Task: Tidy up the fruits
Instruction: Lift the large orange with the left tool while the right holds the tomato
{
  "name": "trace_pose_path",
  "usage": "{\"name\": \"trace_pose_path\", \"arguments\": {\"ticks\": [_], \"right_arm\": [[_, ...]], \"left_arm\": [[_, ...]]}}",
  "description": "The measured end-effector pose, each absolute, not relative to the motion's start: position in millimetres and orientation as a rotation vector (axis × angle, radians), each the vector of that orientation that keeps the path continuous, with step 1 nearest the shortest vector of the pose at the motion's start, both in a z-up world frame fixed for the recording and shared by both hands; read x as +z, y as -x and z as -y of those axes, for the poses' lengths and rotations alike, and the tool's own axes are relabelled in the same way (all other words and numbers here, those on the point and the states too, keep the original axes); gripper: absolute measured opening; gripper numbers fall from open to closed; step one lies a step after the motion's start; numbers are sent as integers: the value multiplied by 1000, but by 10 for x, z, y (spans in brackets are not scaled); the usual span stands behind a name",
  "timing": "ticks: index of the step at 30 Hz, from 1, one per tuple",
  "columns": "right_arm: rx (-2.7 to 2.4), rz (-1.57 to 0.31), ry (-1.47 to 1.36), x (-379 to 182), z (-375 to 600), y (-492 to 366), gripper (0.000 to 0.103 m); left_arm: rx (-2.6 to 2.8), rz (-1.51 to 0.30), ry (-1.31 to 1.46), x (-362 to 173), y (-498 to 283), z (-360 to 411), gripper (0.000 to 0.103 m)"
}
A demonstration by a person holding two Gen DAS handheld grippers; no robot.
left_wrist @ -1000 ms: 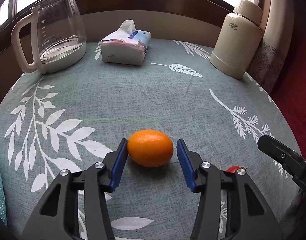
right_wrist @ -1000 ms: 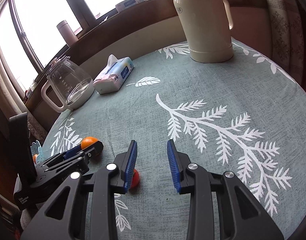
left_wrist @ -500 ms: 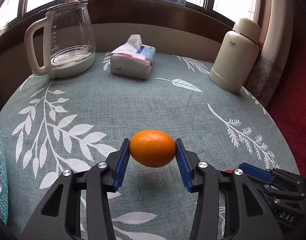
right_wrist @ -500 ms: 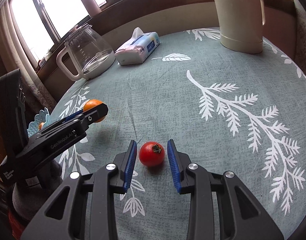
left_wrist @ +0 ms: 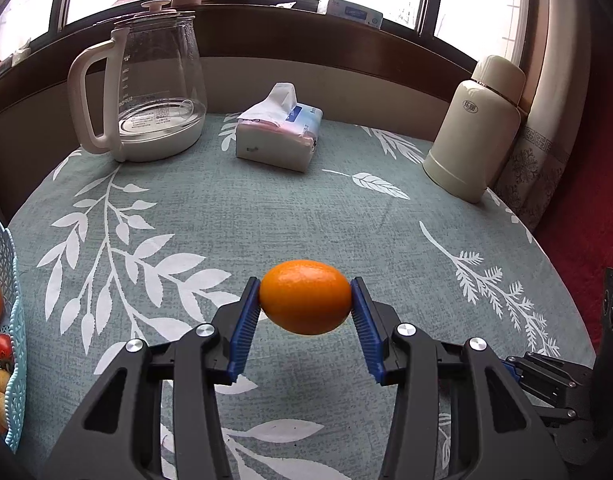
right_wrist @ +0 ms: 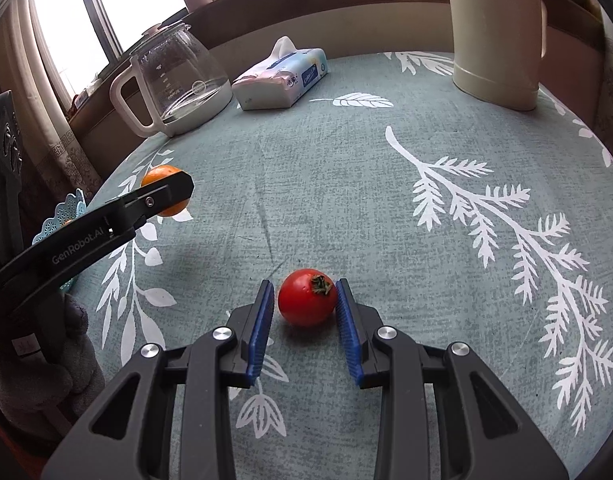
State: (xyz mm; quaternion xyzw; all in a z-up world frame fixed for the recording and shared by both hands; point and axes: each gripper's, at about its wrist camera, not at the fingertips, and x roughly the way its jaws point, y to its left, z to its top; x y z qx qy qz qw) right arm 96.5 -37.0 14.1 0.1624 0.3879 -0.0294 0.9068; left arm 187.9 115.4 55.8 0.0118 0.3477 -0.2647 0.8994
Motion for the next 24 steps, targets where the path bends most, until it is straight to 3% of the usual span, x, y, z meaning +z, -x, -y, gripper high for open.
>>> {"name": "trace_pose_path", "arguments": {"ticks": [24], "right_arm": [[-46,-795,-324,136,343,-972,31]], "left_arm": [[-525,-695,-25,605,-1831,-1196,47]]}}
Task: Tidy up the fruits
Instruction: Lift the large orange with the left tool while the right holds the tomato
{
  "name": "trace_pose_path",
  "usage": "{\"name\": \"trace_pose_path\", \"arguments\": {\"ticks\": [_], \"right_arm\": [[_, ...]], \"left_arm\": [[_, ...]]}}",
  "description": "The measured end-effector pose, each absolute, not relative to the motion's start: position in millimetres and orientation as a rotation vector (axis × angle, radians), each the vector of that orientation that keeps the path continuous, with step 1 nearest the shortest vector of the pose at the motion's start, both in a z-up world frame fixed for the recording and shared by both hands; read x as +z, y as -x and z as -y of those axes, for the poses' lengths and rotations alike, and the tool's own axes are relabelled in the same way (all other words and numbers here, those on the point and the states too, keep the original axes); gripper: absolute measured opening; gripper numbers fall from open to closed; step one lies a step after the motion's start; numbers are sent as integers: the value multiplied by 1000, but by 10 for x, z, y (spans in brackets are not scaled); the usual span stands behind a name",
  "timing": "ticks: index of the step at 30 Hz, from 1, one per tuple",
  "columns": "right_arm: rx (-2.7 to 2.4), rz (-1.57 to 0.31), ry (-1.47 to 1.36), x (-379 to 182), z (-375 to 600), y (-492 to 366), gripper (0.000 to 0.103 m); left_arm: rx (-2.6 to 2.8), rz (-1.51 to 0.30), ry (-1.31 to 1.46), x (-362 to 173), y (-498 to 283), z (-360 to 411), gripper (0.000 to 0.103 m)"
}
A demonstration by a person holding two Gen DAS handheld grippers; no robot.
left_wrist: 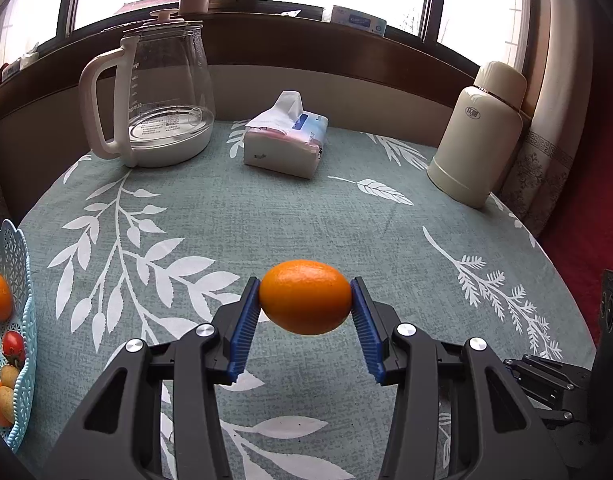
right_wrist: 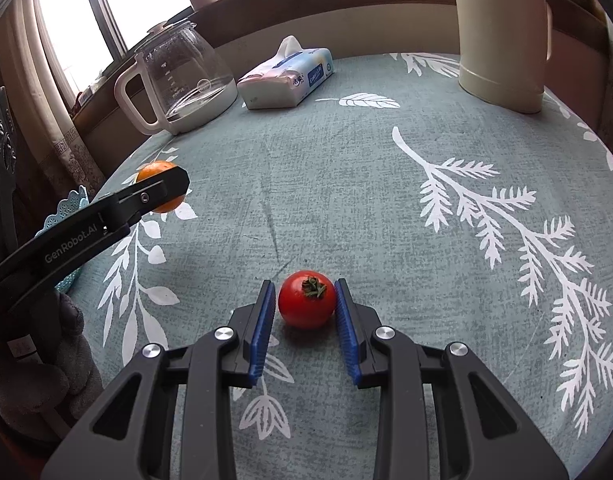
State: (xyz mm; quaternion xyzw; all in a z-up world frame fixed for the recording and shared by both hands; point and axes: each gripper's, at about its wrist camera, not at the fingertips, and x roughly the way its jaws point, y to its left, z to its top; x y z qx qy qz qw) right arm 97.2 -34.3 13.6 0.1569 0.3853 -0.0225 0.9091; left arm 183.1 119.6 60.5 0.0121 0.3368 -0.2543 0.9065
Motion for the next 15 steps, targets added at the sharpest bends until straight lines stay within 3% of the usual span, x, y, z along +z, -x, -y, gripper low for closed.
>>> {"name": "trace_pose_path", "arguments": {"ticks": [2,15], "right_arm": [[-45,-787,-310,147,320,-968,27],[-52,-742,-297,229,318,-899,27]], "left_arm": [[-524,-695,-23,605,-1831,-1199,47],[-496,-674,-6,639,-1817,-1300,47]]}}
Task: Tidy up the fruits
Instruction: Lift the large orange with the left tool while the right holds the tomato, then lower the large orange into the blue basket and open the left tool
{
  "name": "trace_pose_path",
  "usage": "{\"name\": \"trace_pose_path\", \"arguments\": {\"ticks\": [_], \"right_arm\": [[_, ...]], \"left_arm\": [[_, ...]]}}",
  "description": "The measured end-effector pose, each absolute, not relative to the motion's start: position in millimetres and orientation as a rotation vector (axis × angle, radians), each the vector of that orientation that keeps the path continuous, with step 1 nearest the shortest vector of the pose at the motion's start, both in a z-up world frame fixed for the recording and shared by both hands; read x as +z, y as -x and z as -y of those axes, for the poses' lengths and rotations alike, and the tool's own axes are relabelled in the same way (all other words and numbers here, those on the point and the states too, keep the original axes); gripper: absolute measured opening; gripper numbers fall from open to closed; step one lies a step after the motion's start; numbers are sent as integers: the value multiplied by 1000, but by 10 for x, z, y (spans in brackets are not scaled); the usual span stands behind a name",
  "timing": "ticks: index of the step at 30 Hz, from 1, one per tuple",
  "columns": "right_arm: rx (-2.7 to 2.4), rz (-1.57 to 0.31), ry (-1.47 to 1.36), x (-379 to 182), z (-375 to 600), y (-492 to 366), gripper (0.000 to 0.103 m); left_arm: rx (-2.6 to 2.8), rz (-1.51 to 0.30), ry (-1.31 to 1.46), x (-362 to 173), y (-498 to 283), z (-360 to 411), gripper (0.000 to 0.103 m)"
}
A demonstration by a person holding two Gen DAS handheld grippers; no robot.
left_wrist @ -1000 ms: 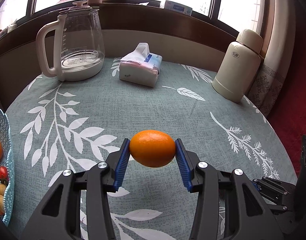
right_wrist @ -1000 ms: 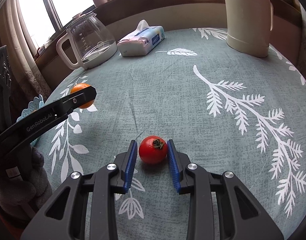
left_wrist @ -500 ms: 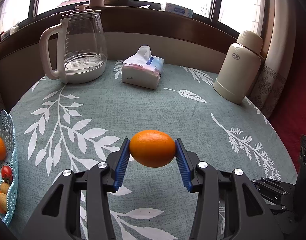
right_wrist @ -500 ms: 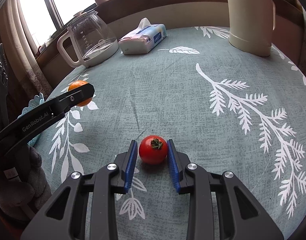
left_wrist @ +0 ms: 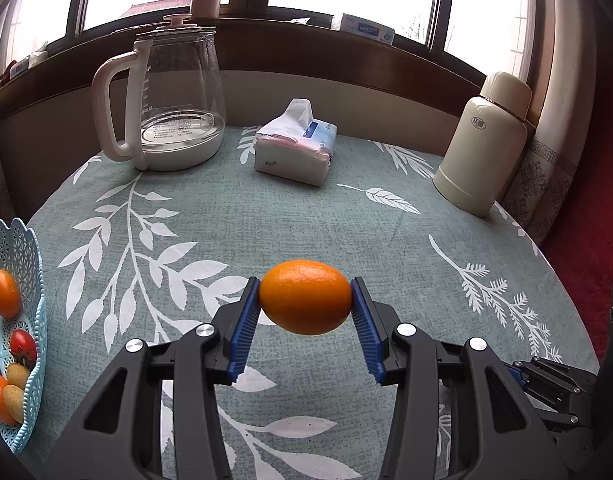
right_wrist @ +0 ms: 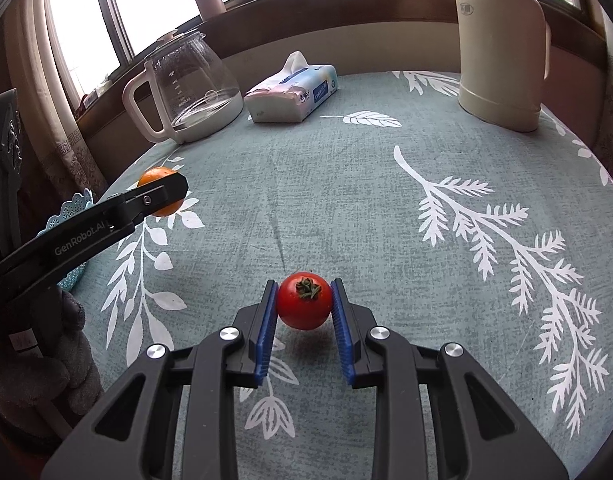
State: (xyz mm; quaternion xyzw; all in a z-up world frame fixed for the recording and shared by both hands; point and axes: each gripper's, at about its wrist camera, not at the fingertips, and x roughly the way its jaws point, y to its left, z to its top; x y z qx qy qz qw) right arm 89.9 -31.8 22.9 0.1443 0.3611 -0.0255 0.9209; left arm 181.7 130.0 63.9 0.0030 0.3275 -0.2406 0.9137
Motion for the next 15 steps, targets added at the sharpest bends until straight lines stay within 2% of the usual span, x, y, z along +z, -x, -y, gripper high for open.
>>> {"name": "trace_pose_path", "arguments": {"ticks": [15], "right_arm": [[-27,-692,-306,337,258,-811,27]], "left_arm": [[-327,-579,45,934,-1533,-1932,47]]}}
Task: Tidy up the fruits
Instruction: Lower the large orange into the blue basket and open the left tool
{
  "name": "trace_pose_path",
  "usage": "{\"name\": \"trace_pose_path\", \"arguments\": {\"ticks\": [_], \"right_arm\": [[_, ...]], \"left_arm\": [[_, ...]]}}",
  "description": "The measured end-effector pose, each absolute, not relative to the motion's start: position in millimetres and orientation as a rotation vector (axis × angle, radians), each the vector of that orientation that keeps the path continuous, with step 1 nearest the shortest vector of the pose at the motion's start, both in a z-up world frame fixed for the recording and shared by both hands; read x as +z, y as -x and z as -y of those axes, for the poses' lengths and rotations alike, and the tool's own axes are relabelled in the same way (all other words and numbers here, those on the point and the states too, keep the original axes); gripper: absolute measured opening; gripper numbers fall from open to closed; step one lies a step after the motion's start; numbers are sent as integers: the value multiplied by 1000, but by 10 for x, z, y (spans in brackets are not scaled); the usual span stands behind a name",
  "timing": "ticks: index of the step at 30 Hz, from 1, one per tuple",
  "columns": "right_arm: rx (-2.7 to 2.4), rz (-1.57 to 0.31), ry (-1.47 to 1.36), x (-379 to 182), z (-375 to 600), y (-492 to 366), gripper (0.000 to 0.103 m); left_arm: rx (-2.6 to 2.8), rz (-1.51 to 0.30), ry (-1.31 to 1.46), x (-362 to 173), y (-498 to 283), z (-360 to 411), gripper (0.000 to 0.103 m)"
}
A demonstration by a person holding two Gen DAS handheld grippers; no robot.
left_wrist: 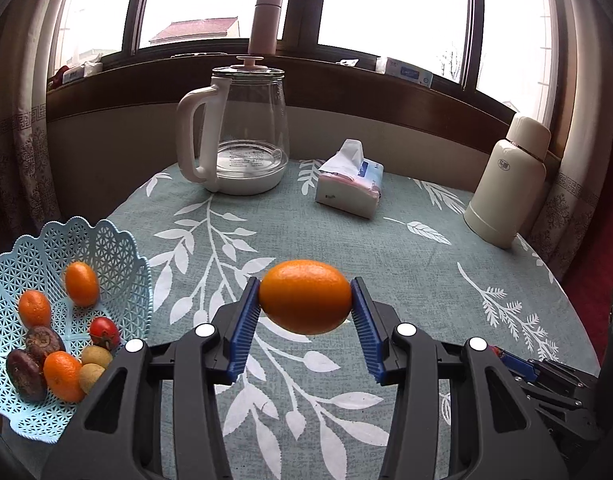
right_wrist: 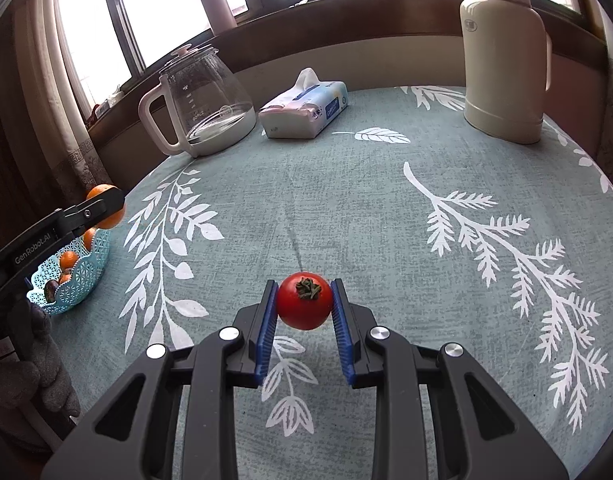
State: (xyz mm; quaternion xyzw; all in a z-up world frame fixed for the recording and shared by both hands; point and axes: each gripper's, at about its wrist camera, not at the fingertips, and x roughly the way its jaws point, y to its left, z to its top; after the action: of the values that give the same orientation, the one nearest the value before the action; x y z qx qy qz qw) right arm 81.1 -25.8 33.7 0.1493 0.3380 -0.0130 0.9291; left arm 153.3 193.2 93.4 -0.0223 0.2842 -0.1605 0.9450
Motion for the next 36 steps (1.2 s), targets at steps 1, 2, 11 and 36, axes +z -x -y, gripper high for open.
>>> {"name": "trace_pose_path", "arguments": {"ticks": [1,2,11,36], "right_arm": [[-27,-691,-306,338,257,-805,27],[-27,-690,-307,338,256,-798,27],[-24,-688,-308,336,255,-798,27],[-23,-705,-292,277,204,-849,27]], "left_arm": [[-314,-577,50,948,-1530,-1981,47],[-299,-576,54,958,-1528,-2032,47],[-188,-550,62,1020,-1485,-2370,47],[-45,-578,89,842,-1710,-2810,47]]}}
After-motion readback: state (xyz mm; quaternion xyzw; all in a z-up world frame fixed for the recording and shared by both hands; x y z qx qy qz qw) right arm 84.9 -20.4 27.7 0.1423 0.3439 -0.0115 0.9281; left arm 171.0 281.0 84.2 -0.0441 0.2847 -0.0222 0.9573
